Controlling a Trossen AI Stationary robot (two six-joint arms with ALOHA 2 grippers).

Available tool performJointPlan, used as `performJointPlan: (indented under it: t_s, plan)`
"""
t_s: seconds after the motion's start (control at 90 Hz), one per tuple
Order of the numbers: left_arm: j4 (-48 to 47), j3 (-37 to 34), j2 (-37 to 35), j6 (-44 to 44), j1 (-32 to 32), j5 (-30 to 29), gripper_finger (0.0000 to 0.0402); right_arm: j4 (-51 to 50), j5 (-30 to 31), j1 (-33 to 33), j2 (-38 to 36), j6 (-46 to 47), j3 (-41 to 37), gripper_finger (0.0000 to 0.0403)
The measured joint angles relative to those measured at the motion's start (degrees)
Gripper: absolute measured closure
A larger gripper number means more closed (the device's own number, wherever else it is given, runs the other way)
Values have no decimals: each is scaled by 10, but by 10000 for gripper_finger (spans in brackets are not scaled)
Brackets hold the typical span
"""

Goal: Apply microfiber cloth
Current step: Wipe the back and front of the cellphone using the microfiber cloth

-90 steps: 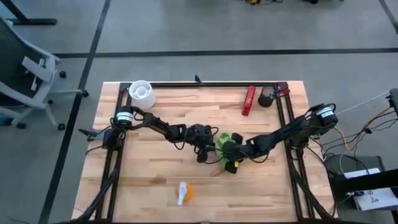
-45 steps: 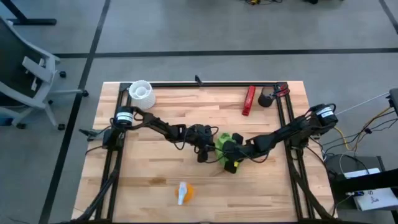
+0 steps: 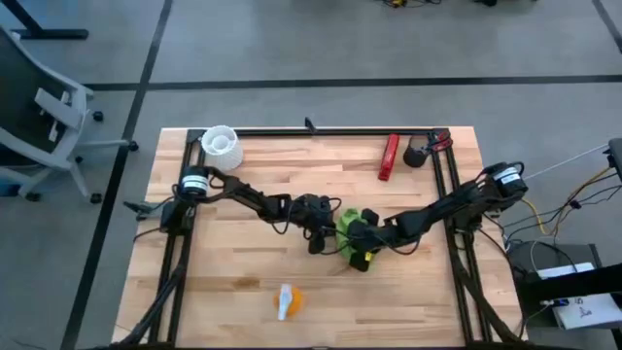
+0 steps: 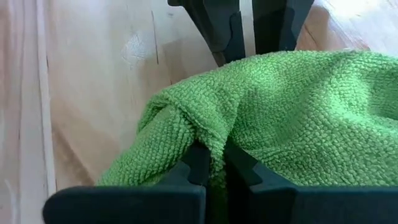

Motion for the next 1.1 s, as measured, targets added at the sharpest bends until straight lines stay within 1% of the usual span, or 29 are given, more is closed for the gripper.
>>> performJointPlan:
  t_s: [0.311,1.1]
  plan:
    - [22,0,1,0,0,0,342,1,0,0,0,0,0,403]
    - [25,0,1,0,0,0,342,2,2,0,0,0,0,403]
